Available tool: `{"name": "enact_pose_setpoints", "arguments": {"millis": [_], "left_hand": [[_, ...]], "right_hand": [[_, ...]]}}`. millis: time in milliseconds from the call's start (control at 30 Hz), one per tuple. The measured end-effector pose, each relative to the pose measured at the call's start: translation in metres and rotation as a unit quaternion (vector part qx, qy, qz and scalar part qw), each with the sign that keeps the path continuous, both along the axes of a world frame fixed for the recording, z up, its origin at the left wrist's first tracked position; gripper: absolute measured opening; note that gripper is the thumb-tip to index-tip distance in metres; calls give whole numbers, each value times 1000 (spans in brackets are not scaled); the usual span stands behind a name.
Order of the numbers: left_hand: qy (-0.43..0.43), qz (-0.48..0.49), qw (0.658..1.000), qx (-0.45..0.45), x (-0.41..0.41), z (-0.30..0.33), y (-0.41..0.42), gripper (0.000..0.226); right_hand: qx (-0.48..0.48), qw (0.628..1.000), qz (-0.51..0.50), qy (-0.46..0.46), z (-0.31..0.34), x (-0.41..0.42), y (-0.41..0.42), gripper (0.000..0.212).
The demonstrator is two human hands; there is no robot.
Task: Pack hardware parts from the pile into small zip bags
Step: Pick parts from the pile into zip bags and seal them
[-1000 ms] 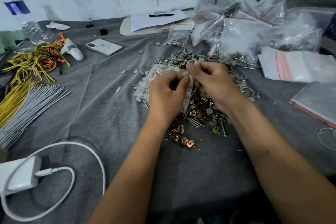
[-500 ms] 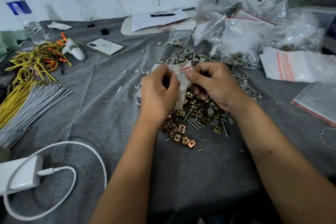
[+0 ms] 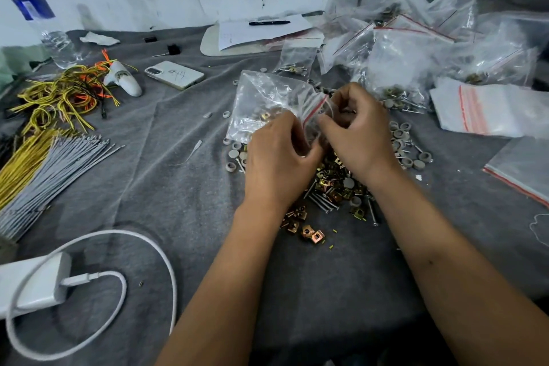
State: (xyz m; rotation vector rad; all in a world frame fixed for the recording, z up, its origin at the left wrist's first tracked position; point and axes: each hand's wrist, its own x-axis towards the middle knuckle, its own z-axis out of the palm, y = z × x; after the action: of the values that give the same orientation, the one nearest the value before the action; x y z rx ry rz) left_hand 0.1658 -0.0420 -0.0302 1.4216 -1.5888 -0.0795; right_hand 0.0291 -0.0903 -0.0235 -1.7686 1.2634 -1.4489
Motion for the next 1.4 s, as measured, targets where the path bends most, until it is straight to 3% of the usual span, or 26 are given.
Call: {"name": "enact_pose_setpoints", "arguments": {"millis": [133,267,500,667,767,933,1133,1300,1400], "left_hand": [[74,25,997,-20,4,-1,-1,29],[145,43,987,-51,6,3,-1,25],[69,133,975,-163,16,11,4,18],[12,163,964,-208,16,13,10,18],[-9,180,954,-239,18,14,8,17],[-27,170,977,-127,17,9,7,13],[-42,171,984,-31,19,3,3,5],[-29,157,987,13,23,1,0,1],[-10,146,989,21,23,0,-2,2]], "right_hand": [[41,997,40,-49,-1,1,-1,32],[98,991,90,-33,-6,5,-2,39],[58,996,57,-22,-3,-5,-4,30],[34,987,129,94,-3,-2,1,37],[16,959,158,235,3,-10,1,34],[56,893,256,365,7,-24,-3,23],[74,866,261,421,10,-24,-3,13],[62,857,266,437,10,-22,-3,12],[66,895,277,344,10,-24,-4,9]]}}
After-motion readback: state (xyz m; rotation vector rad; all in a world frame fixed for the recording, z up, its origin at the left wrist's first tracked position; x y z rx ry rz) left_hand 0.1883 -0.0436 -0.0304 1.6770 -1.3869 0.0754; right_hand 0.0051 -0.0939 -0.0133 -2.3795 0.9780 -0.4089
